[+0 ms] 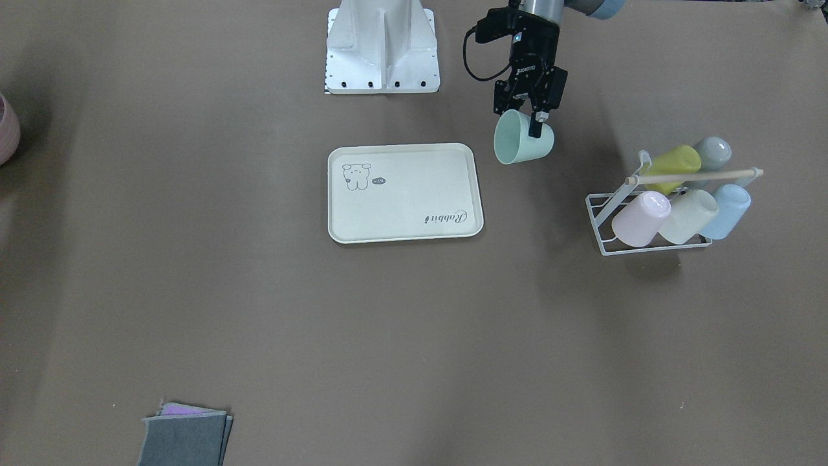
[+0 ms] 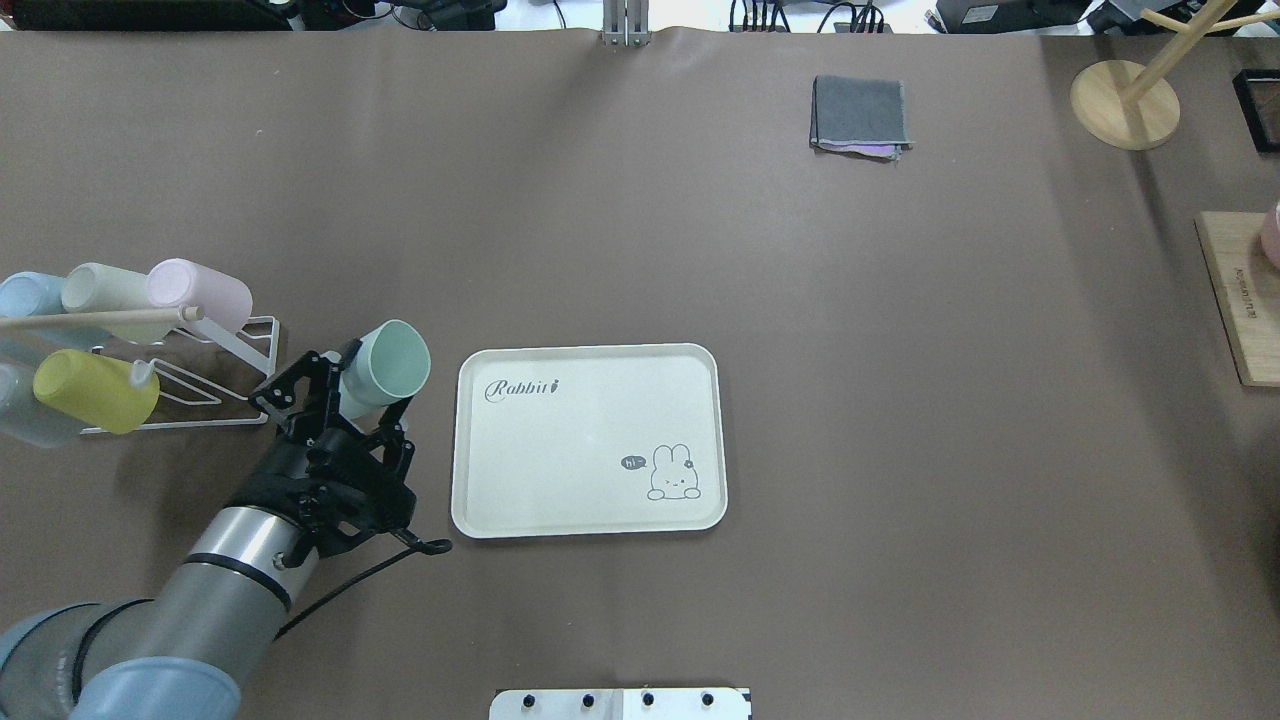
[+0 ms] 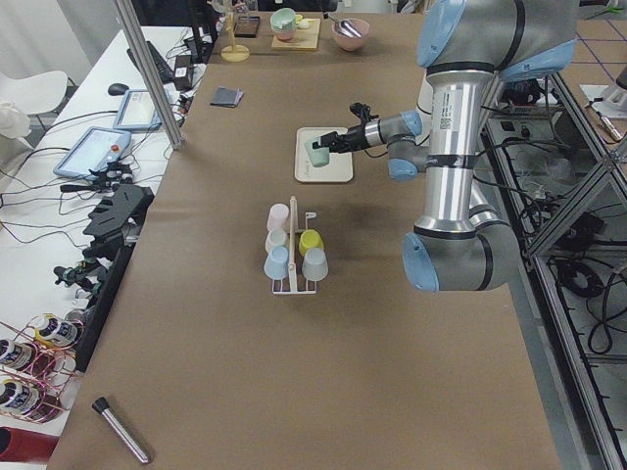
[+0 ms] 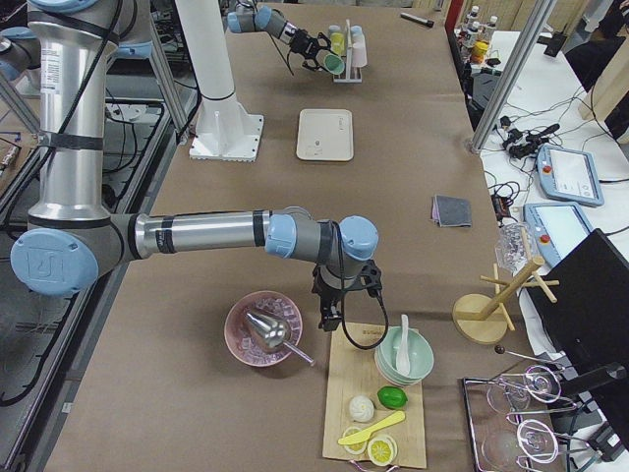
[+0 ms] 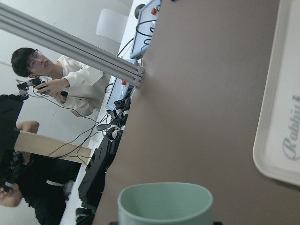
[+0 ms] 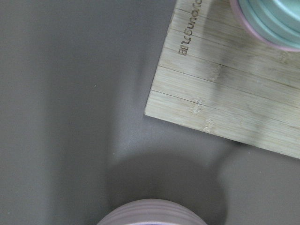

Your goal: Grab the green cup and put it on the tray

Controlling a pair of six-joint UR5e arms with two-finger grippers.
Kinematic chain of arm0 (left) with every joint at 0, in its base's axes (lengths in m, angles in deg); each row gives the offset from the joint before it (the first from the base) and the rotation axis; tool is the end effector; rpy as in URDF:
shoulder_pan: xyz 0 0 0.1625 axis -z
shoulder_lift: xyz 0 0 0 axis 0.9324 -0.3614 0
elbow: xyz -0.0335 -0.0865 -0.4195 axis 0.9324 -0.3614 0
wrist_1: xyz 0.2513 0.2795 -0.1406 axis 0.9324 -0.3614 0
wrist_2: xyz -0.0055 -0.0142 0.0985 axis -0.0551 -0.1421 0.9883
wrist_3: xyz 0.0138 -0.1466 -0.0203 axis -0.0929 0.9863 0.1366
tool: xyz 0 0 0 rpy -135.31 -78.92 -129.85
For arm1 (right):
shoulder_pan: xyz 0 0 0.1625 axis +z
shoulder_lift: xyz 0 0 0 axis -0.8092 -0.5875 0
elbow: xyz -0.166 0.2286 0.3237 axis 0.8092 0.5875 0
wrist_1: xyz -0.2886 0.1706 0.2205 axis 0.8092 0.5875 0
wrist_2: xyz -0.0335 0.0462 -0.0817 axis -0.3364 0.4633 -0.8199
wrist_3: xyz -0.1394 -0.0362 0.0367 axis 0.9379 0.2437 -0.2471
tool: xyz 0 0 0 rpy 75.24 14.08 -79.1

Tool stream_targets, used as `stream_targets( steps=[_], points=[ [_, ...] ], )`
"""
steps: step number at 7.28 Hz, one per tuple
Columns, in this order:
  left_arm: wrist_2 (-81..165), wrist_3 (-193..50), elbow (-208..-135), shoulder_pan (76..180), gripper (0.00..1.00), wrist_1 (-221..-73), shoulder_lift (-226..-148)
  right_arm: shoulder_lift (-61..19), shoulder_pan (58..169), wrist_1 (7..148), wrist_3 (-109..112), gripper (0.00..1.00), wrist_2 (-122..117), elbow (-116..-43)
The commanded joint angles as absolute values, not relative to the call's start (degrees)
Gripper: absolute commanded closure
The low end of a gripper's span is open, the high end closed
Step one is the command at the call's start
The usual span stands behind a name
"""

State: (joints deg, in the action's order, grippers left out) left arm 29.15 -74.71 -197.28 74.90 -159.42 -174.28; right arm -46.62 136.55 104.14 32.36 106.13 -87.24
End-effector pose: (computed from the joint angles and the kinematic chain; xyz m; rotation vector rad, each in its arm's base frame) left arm 0.4476 -0.3049 0.3118 1.3809 0.2900 0.4437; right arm -0.0202 -0.4190 0.6817 -0.0953 -0.7369 -0.3153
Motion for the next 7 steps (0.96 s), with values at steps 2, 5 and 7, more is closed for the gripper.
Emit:
stream_targets(
  steps=[2,5,7],
  points=[
    [28.9,-66.58,-186.67,74.88,0.39,-173.8,-183.34,-45.86,137.43,103.53,32.26,0.0,105.57,-87.2],
    [29.42,-62.8,-176.93,74.97,0.38,-184.28,-187.99,-45.77,137.43,103.53,32.17,0.0,105.48,-86.85],
    [29.42,-58.67,-174.98,74.97,0.38,-184.38,-188.97,-45.77,137.34,103.53,31.91,0.0,105.57,-86.85]
  ],
)
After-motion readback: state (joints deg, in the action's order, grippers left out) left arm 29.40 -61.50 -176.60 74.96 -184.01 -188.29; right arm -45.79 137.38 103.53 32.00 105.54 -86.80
